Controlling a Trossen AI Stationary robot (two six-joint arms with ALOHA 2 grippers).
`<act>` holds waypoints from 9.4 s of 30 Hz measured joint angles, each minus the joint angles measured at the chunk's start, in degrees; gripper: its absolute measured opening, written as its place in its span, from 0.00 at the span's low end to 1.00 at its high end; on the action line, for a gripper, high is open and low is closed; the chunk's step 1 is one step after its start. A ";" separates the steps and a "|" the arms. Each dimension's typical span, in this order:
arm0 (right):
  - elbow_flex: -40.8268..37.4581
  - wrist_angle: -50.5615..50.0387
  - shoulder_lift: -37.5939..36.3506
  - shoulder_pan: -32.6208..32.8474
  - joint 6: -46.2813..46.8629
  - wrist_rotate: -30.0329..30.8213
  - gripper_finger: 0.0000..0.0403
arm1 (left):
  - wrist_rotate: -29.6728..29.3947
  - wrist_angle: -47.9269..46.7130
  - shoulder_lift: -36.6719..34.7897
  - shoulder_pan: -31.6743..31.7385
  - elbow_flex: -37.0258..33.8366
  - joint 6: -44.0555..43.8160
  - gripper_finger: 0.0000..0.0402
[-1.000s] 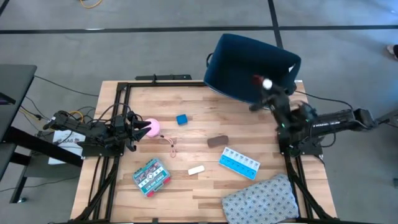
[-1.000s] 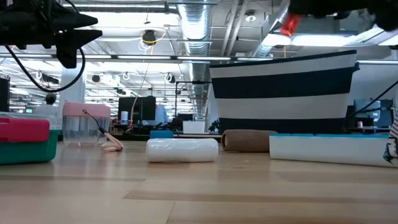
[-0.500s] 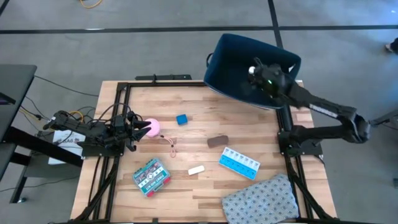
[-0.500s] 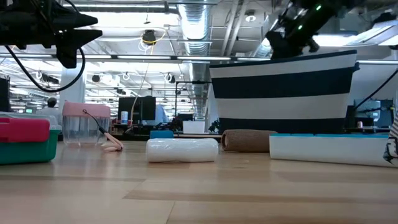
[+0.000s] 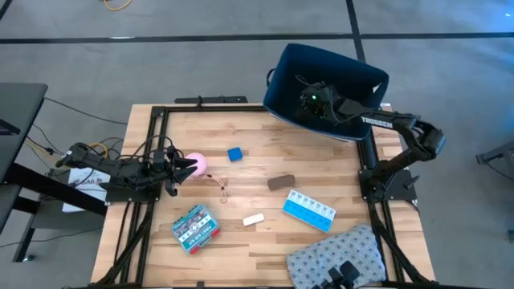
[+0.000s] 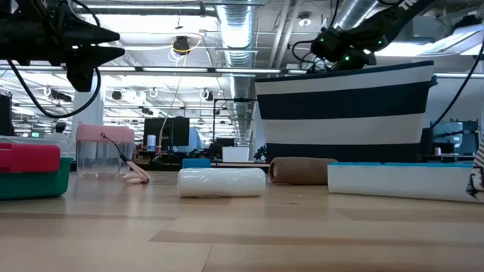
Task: Pick & place medical supplies in basket/bin
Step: Put the orange pill bottle into the blue bin, then put the brown bandage into the blue bin, then put the blue bandage into the blue bin
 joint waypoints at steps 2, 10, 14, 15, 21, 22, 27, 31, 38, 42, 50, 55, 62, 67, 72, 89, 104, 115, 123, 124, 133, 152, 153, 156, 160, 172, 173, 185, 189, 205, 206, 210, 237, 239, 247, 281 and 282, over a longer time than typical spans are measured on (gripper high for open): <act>1.54 -1.20 1.21 0.02 -0.59 -0.18 0.43 | 0.00 -0.60 0.00 0.00 0.00 -0.70 0.32; 9.33 -8.55 2.84 0.10 -0.75 -0.02 0.58 | 0.02 -0.67 0.00 0.02 0.00 -0.60 0.32; 13.48 -12.14 0.38 1.50 -1.81 0.00 0.57 | 0.08 -0.67 -0.01 0.01 0.00 -0.59 0.32; 14.54 -12.94 -0.63 2.17 -3.07 0.01 0.57 | 0.19 -0.67 0.00 0.00 0.00 -0.59 0.32; 19.85 -13.89 -9.17 9.21 -10.11 0.02 0.56 | 0.55 -1.78 -0.01 0.00 0.00 0.37 0.32; 20.61 -13.75 -10.80 10.87 -11.40 0.01 0.56 | 0.55 -2.14 -0.02 0.00 0.00 0.37 0.32; 21.78 -17.30 -18.38 20.32 -13.64 -4.04 0.56 | 0.55 -3.57 0.00 0.00 0.00 0.24 0.32; 21.80 -23.91 -20.60 27.07 -13.66 -11.21 0.56 | 0.52 -4.82 -0.02 0.00 0.00 0.10 0.32; 21.74 -34.65 -14.61 37.41 -8.00 -19.56 0.54 | 1.03 -3.83 -0.01 0.00 0.00 1.45 0.32; 21.74 -33.32 -7.60 42.40 -6.58 -21.84 0.51 | 1.05 -4.32 0.00 0.00 0.00 2.89 0.32; 21.72 -33.94 8.22 46.94 -3.06 -22.68 0.51 | 2.52 -4.30 0.00 0.00 0.00 8.25 0.32; 21.69 -33.85 16.91 45.83 -2.37 -20.02 0.50 | 2.51 -4.31 -0.02 0.00 0.00 8.77 0.32; 21.69 -34.41 24.67 42.39 -1.60 -12.66 0.50 | 2.51 -4.35 -0.02 0.00 0.00 8.76 0.32; 21.79 -33.99 28.61 40.55 -1.58 -13.26 0.49 | 2.49 -4.97 -0.02 0.00 0.00 8.74 0.32; 22.47 -35.47 30.83 39.38 -0.26 -17.48 0.45 | 2.49 -5.31 0.00 0.00 0.00 8.04 0.32; 44.44 -57.15 20.70 42.20 -3.97 -13.95 0.25 | 2.32 -6.18 -0.02 0.00 0.00 4.16 0.32; 57.19 -62.31 -2.48 28.59 -5.99 0.78 0.24 | 1.95 -6.05 -0.04 0.02 0.02 2.75 0.32; 57.12 -62.88 -4.80 12.61 -6.54 -0.09 0.24 | 1.95 -6.05 -0.04 0.01 0.02 2.77 0.32; 57.12 -65.85 3.28 3.96 -3.59 -0.07 0.24 | 1.95 -6.05 -0.04 0.00 0.02 2.77 0.32; 57.12 -66.23 4.71 3.30 -3.57 -0.07 0.24 | 1.97 -6.05 -0.04 0.00 0.02 2.77 0.32; 57.10 -67.23 18.88 0.83 -2.68 -0.18 0.24 | 1.97 -6.05 -0.04 0.00 0.02 2.77 0.32; 57.10 -70.66 31.66 0.79 -3.36 0.05 0.32 | 2.01 -7.93 -0.04 0.01 0.02 1.32 0.32; 57.10 -70.82 31.46 0.83 -3.22 0.08 0.34 | 2.01 -8.58 -0.04 0.00 0.02 0.84 0.32; 57.10 -71.09 30.46 0.92 -3.20 0.04 0.41 | 2.03 -9.24 -0.02 0.02 0.07 -0.51 0.32; 57.08 -71.67 30.02 0.91 -4.08 0.14 0.50 | 2.03 -9.07 -0.02 0.00 0.07 -0.88 0.32; 68.00 -77.28 23.29 4.72 -6.86 1.79 0.51 | -8.68 -4.51 -0.02 0.02 0.02 -0.44 0.32; 69.12 -77.21 22.16 5.24 -6.39 1.81 0.50 | -9.19 -3.83 -0.02 0.02 0.02 0.00 0.32; 74.37 -76.23 3.05 19.17 -2.56 1.61 0.46 | -5.68 10.31 1.85 0.00 7.90 16.27 0.32; 74.37 -77.32 -2.21 25.63 0.43 1.55 0.45 | -4.64 10.44 6.16 0.03 16.02 15.44 0.32; 67.71 -77.54 -13.99 41.52 11.14 1.53 0.41 | -5.98 -5.72 43.61 0.02 39.62 7.60 0.32; 66.67 -77.50 -14.35 41.92 11.88 1.53 0.41 | -4.94 -7.22 46.46 0.01 41.02 5.79 0.32; 61.44 -77.51 -16.23 43.43 12.52 1.54 0.41 | -3.90 -12.59 56.86 -0.02 46.13 -0.27 0.32; 51.94 -77.52 -17.41 43.86 16.96 1.55 0.41 | 21.78 -58.61 92.58 25.41 75.67 9.69 0.43; 51.94 -77.52 -17.41 43.86 16.96 1.55 0.41 | 19.59 -59.03 92.59 25.92 75.67 10.01 0.45; 51.94 -77.52 -17.41 43.86 18.95 1.53 0.41 | 17.01 -61.01 92.67 28.94 74.38 8.95 0.47; 51.94 -77.52 -17.34 43.86 18.90 1.53 0.41 | 24.53 -31.08 92.94 39.80 52.34 15.92 0.46; 51.94 -77.52 -17.34 43.86 18.90 1.53 0.41 | 24.63 -31.03 92.94 40.17 52.35 15.93 0.45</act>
